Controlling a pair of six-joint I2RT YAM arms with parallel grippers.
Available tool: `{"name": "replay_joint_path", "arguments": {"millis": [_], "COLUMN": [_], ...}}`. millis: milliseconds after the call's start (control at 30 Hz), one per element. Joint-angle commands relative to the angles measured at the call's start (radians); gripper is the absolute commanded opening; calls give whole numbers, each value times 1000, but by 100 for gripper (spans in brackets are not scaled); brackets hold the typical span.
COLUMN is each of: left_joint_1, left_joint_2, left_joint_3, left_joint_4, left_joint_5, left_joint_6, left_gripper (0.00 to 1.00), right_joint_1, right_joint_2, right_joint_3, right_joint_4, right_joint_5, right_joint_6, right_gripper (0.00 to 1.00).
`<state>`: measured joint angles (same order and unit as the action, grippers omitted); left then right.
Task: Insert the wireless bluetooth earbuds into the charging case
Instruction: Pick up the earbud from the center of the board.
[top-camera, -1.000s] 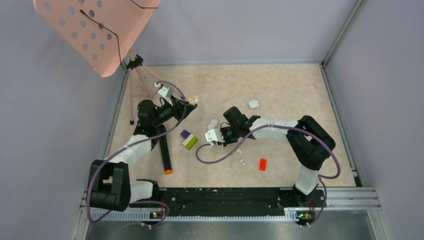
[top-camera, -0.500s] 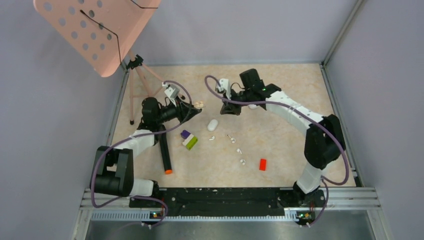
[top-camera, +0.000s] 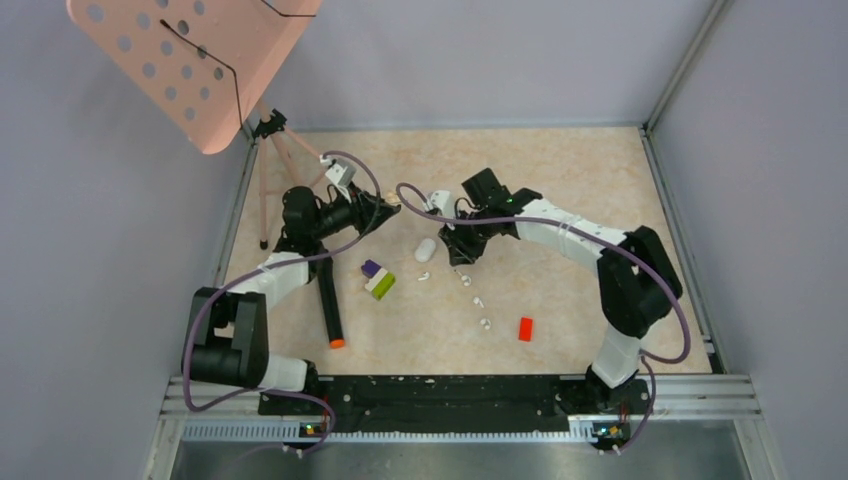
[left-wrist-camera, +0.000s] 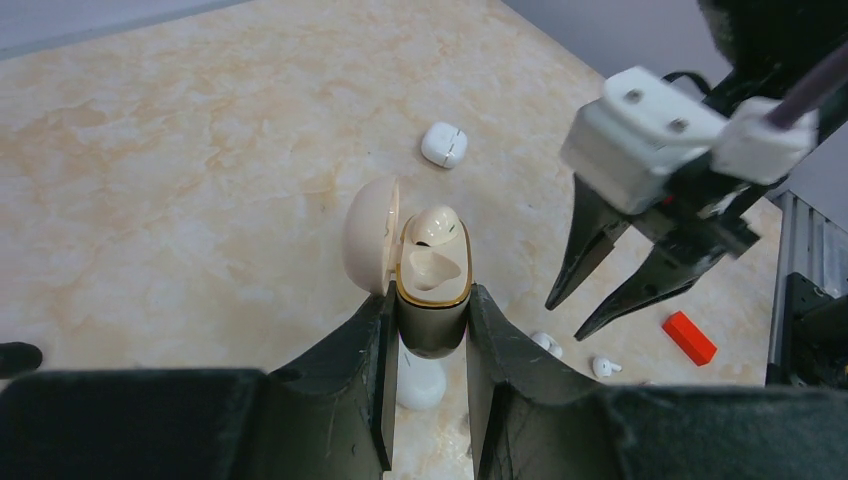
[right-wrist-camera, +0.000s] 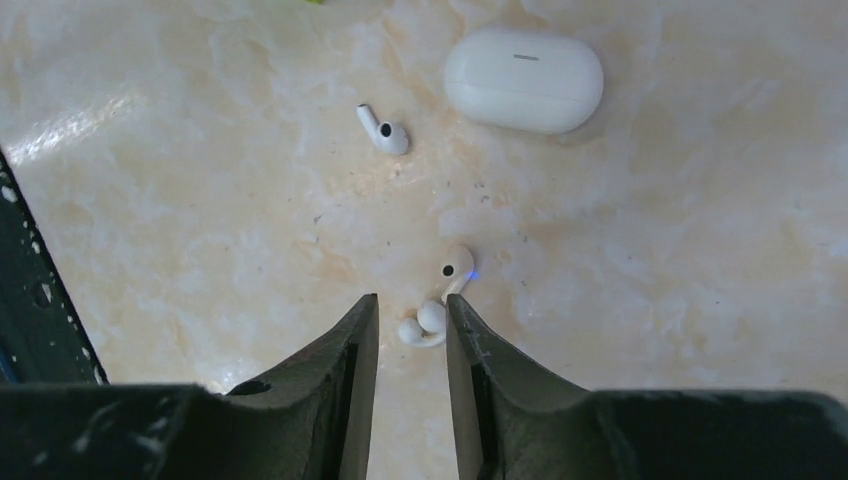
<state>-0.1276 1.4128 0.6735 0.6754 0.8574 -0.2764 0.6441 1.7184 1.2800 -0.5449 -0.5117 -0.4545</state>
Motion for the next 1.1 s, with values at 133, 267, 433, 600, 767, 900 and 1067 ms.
{"name": "replay_joint_path", "arguments": {"millis": [133,267,433,600,767,900,1067], "left_joint_1": [28,45,68,82,85,86,89], "left_joint_2": [-98,-119,-147,-156,-163,-167,-165], "left_joint_3": [-34,-63,-89,-99,-103,-106,-103], "left_joint_4": [-20,-29,-51,-57,-57,-57,-61], "left_joint_5": [-113,-133,-139,-141,-146,-147,-143], "left_joint_6": [-70,-96,-95,-93,-95,-95,-90], "left_gripper": [0,0,0,0,0,0,0], "right_joint_1": [35,45,60,71,70,71,71], "right_joint_2": [168,222,259,282,301,327,342], "right_joint_3": [178,204,207,212,220,226,235], "right_joint_4": [-111,-125,-130,-127,-129,-130,-136], "right_joint_5": [194,206,228,253,287,303,308], "right_joint_6": [261,312,334,346,341,336,335], "right_gripper": [36,36,35,37,35,29,23]}}
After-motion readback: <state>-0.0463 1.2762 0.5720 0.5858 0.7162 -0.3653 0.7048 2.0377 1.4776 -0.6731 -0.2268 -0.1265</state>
